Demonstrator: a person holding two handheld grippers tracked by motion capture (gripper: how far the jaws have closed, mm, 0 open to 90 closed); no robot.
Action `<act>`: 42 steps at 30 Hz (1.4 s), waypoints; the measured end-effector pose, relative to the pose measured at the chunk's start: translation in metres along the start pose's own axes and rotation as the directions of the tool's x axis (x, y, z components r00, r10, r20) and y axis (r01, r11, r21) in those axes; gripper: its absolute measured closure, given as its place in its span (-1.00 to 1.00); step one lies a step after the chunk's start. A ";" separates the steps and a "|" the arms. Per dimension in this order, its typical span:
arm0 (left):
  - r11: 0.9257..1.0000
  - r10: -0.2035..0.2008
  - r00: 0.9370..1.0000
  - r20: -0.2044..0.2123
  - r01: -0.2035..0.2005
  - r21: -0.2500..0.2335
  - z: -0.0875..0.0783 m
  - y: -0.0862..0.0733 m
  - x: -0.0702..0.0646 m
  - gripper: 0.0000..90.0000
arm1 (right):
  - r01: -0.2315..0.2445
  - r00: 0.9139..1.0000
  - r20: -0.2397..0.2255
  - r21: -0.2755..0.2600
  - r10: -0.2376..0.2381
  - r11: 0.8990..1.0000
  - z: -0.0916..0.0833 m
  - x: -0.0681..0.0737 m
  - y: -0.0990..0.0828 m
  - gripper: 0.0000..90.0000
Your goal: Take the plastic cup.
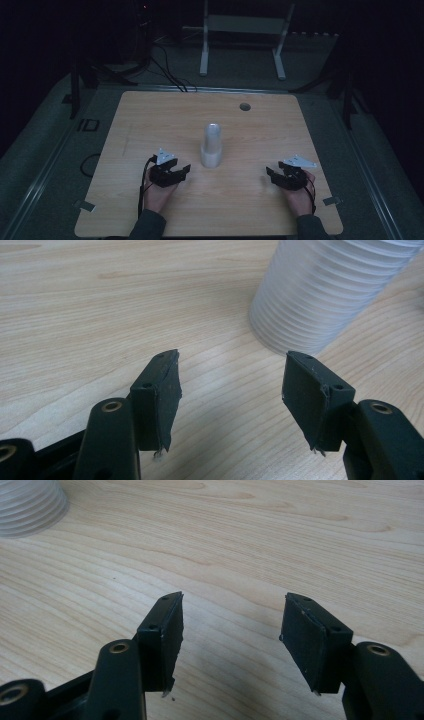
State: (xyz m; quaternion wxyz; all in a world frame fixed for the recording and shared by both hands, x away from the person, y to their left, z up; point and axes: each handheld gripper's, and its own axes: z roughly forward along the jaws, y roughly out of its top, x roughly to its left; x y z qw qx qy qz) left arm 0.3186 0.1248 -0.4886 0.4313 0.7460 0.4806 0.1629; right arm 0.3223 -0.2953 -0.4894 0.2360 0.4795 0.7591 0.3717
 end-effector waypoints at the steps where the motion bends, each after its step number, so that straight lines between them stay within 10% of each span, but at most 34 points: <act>1: 1.000 0.004 1.000 0.003 -0.004 0.002 0.000 0.000 -0.001 -0.11 | 0.002 1.000 -0.002 0.001 -0.002 1.000 0.000 0.001 0.000 -0.07; 18: 0.997 0.069 0.997 0.030 -0.068 -0.021 -0.005 0.008 -0.014 -0.01 | 0.019 1.000 -0.025 -0.014 -0.019 1.000 -0.005 0.008 0.004 -0.06; 29: 0.995 0.094 0.988 0.122 -0.089 -0.053 -0.005 0.017 -0.016 -0.04 | 0.012 0.997 -0.081 -0.068 -0.018 0.998 -0.019 0.014 0.022 -0.04; 42: 0.989 0.137 0.985 0.101 -0.132 -0.063 -0.004 0.029 -0.022 -0.18 | 0.052 0.994 -0.096 -0.085 -0.060 0.995 -0.021 0.024 0.040 -0.05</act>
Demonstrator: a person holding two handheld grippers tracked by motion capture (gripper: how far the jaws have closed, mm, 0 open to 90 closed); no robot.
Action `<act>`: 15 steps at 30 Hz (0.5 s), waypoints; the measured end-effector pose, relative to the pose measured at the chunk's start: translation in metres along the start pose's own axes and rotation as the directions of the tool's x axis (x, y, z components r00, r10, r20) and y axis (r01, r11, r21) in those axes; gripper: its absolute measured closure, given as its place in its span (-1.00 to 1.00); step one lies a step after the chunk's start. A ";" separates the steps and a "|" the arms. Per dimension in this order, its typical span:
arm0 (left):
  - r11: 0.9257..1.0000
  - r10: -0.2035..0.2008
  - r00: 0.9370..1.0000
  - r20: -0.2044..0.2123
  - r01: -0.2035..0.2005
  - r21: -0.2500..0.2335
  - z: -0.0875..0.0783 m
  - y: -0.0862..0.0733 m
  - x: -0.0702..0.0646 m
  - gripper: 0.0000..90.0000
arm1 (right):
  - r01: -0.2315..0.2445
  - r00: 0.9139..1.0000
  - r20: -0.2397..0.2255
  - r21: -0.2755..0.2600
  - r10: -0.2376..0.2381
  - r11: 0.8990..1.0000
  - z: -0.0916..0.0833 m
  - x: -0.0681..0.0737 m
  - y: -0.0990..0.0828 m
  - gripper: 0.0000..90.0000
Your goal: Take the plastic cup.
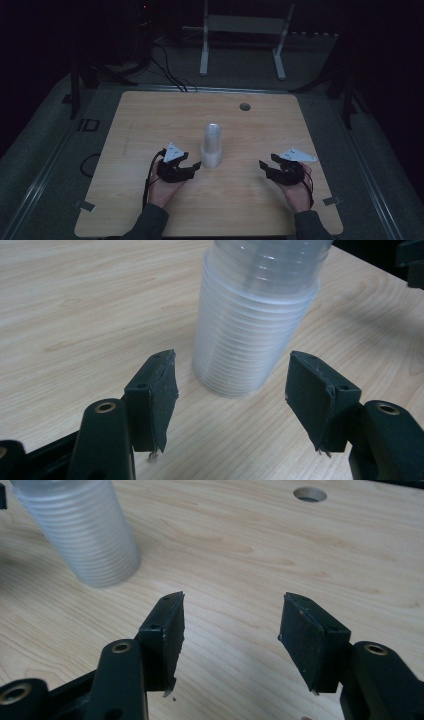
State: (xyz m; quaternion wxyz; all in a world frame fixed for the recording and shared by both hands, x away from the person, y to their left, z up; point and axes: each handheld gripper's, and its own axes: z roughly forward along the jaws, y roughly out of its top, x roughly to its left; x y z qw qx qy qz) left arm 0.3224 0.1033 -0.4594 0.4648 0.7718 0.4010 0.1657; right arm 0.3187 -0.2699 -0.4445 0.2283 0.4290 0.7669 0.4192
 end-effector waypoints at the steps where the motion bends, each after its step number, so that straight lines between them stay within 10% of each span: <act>1: 1.000 -0.001 1.000 -0.004 0.001 -0.002 0.000 0.001 0.000 -0.18 | 0.004 1.000 -0.002 -0.001 -0.004 1.000 0.000 0.001 0.002 -0.04; 15: 0.999 0.041 0.999 -0.011 -0.041 -0.013 0.004 0.010 -0.006 -0.23 | 0.056 0.998 -0.037 -0.023 -0.057 0.998 0.002 0.017 0.027 -0.08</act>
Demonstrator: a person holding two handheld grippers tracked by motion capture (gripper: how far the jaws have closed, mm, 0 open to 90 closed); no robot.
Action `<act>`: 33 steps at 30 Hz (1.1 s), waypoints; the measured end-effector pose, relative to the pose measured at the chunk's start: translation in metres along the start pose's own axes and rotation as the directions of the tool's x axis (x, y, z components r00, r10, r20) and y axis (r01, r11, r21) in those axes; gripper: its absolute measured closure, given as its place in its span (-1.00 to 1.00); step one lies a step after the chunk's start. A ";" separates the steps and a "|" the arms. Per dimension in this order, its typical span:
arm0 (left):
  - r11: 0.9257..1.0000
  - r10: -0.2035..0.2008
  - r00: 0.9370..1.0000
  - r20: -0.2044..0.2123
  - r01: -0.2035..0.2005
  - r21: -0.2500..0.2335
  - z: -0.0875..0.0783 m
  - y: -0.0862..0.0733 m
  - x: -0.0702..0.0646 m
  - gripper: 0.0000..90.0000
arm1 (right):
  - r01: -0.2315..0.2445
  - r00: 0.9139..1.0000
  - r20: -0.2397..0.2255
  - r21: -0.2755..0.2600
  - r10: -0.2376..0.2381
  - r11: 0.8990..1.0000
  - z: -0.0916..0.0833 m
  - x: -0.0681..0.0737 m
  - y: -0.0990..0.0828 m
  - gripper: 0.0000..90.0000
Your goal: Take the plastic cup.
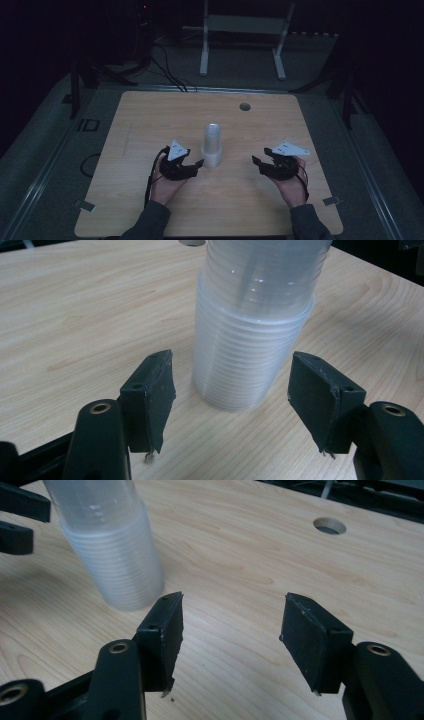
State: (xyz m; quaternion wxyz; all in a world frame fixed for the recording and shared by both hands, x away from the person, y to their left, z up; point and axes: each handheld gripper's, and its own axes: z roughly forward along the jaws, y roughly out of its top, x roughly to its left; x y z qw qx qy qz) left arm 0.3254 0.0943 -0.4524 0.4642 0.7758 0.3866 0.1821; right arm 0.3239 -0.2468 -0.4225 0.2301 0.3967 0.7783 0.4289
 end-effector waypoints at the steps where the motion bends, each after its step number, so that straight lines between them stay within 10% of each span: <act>1: 1.000 0.004 1.000 0.000 -0.004 -0.001 0.000 0.001 0.000 -0.23 | -0.003 1.000 -0.009 -0.004 0.003 1.000 0.000 0.000 0.002 -0.08; 33: 0.999 0.048 0.999 0.002 -0.048 -0.001 0.015 0.008 -0.013 -0.43 | 0.074 0.993 -0.086 -0.052 -0.078 0.996 0.014 0.031 0.049 -0.17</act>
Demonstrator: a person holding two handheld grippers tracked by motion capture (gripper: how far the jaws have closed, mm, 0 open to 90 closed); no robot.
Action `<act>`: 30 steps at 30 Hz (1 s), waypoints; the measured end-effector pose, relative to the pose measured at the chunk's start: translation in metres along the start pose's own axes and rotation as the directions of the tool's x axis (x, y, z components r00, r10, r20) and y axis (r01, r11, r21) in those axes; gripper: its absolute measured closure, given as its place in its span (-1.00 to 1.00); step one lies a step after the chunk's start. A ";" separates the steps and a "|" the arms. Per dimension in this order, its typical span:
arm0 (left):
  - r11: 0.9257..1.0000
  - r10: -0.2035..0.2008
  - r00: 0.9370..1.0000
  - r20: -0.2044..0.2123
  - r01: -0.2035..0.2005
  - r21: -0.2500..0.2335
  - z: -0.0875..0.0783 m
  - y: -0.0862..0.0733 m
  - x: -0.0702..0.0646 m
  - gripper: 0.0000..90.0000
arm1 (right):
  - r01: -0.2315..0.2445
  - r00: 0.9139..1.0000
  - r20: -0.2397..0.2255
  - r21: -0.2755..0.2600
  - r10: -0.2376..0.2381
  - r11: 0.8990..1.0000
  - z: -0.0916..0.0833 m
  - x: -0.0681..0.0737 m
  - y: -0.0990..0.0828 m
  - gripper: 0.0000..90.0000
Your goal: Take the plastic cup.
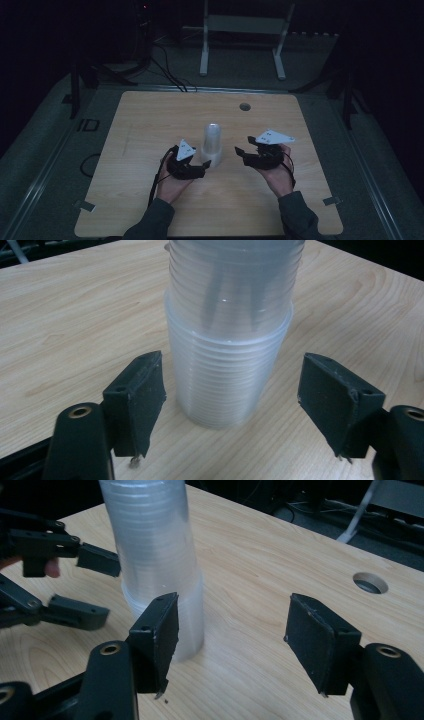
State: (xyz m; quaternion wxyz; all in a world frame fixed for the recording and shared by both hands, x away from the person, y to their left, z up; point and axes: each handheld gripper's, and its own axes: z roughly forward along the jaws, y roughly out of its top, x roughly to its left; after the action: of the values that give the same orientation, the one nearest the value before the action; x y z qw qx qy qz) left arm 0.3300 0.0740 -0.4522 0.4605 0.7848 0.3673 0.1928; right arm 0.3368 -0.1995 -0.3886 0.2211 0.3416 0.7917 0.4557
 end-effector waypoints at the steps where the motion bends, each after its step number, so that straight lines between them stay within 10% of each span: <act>1: 1.000 -0.001 1.000 -0.001 0.001 0.000 0.001 0.001 0.000 -0.44 | 0.002 1.000 -0.003 0.000 -0.002 1.000 0.001 0.001 0.001 -0.17; 30: 1.000 0.016 0.999 -0.044 -0.017 -0.012 0.026 0.007 -0.004 -0.58 | 0.038 0.996 -0.076 -0.012 -0.039 0.999 0.027 0.021 0.029 -0.23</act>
State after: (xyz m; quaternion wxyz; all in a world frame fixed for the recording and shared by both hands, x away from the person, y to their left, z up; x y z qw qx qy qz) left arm 0.3466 0.0537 -0.4585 0.4553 0.7805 0.3698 0.2162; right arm 0.3503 -0.1582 -0.3774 0.2013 0.3075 0.8034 0.4684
